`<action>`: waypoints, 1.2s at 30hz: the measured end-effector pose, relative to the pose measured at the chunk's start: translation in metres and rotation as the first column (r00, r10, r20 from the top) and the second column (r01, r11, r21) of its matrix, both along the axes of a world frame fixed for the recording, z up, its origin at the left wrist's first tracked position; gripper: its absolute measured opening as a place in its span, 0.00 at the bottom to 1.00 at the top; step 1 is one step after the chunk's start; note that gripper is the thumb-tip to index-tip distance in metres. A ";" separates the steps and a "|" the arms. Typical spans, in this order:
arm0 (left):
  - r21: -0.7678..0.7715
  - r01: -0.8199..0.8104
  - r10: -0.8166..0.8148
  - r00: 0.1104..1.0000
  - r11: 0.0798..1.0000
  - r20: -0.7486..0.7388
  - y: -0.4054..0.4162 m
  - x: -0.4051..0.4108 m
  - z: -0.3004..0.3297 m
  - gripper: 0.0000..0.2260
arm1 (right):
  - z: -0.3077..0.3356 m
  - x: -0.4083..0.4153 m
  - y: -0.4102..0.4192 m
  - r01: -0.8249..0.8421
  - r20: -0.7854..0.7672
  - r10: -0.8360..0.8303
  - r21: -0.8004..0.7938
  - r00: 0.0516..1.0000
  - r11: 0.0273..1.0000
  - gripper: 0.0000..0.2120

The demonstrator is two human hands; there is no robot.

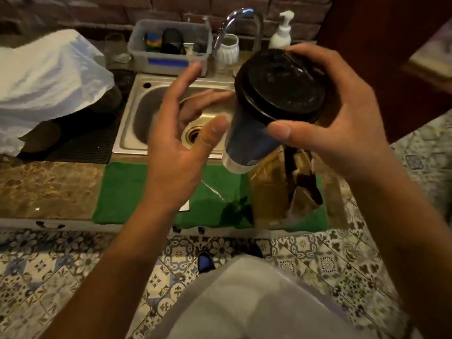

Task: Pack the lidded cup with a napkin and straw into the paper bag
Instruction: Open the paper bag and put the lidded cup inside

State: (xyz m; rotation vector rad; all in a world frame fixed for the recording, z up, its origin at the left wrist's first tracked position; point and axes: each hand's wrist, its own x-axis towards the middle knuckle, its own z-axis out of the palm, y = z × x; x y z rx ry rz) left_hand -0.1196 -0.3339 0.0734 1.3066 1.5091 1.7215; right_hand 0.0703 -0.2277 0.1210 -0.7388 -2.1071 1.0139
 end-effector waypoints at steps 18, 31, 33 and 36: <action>-0.647 -0.187 -0.136 0.899 0.739 -0.416 0.078 0.086 -0.088 0.38 | -0.028 0.093 0.048 0.118 0.071 -0.111 -0.093 0.991 0.989 0.37; -0.697 -0.146 -0.199 0.899 0.702 -0.389 0.098 0.097 -0.088 0.30 | -0.027 0.111 0.063 0.015 0.148 -0.003 -0.081 0.989 0.997 0.39; -0.716 -0.169 -0.207 0.891 0.677 -0.405 0.106 0.096 -0.088 0.30 | -0.027 0.113 0.065 0.014 0.145 -0.003 -0.077 0.989 0.997 0.39; -0.739 -0.130 -0.217 0.910 0.661 -0.354 0.115 0.096 -0.089 0.27 | -0.028 0.113 0.065 0.006 0.154 0.006 -0.078 0.988 0.997 0.39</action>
